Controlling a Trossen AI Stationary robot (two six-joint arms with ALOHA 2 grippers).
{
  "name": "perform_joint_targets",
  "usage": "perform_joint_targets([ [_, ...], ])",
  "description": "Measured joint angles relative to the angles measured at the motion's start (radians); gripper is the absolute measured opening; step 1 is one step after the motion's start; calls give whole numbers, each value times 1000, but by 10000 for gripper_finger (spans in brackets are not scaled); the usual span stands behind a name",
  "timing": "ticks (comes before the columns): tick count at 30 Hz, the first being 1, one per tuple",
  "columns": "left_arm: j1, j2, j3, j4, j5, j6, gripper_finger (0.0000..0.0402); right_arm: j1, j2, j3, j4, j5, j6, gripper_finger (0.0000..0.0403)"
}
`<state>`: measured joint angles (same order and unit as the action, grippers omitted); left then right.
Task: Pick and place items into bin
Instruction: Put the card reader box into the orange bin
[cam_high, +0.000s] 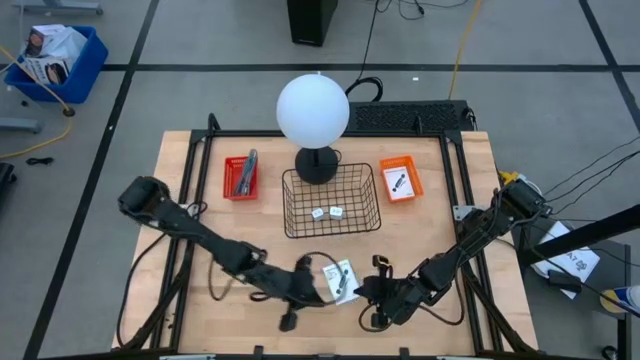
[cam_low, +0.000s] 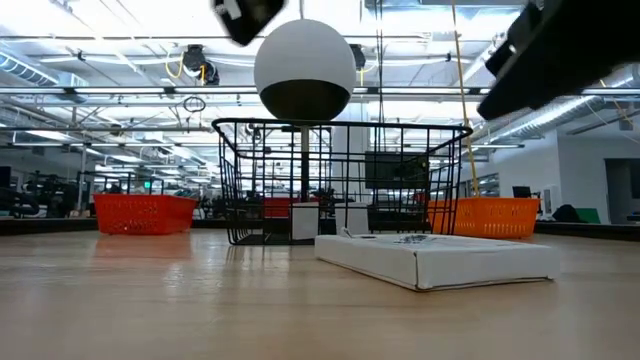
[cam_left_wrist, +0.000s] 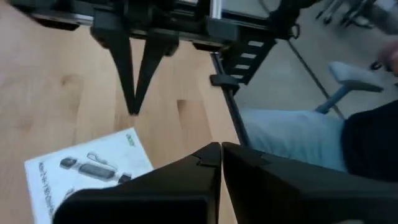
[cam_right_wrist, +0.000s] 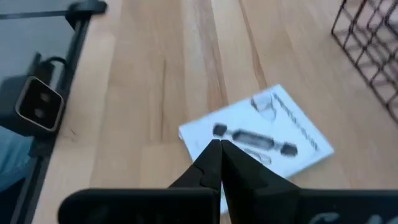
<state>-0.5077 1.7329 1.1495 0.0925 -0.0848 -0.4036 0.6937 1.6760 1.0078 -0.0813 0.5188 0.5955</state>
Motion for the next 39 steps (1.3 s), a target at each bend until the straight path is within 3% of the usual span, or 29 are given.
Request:
perform_joint_targets([
  [3, -12, -81, -150, 182, 0, 20, 13, -13, 0, -22, -2, -18, 20, 0],
  [6, -17, -175, -309, 330, 2, 51, 4, -86, 0, -21, 5, -184, 81, 0],
  [10, -17, -283, -460, 450, 5, 129, 20, -172, 8, 9, 10, -315, 78, 7],
  [15, -19, -396, -607, 552, 92, 222, 35, -227, 9, 63, 5, -340, 28, 53],
  [18, -19, -450, -695, 626, 94, 237, 32, -254, 9, 95, 3, -345, 15, 94],
  [26, -16, -652, -904, 706, 2, 281, 7, -307, 9, 131, -1, -372, 19, 167],
  [32, -16, -824, -1012, 704, -19, 340, 17, -334, 62, 154, 2, -443, 59, 172],
  [36, -16, -907, -1059, 705, -29, 343, 39, -340, 169, 259, -16, -504, 78, 169],
  [39, -16, -934, -1070, 705, -29, 343, 48, -344, 237, 363, -137, -526, 102, 169],
])
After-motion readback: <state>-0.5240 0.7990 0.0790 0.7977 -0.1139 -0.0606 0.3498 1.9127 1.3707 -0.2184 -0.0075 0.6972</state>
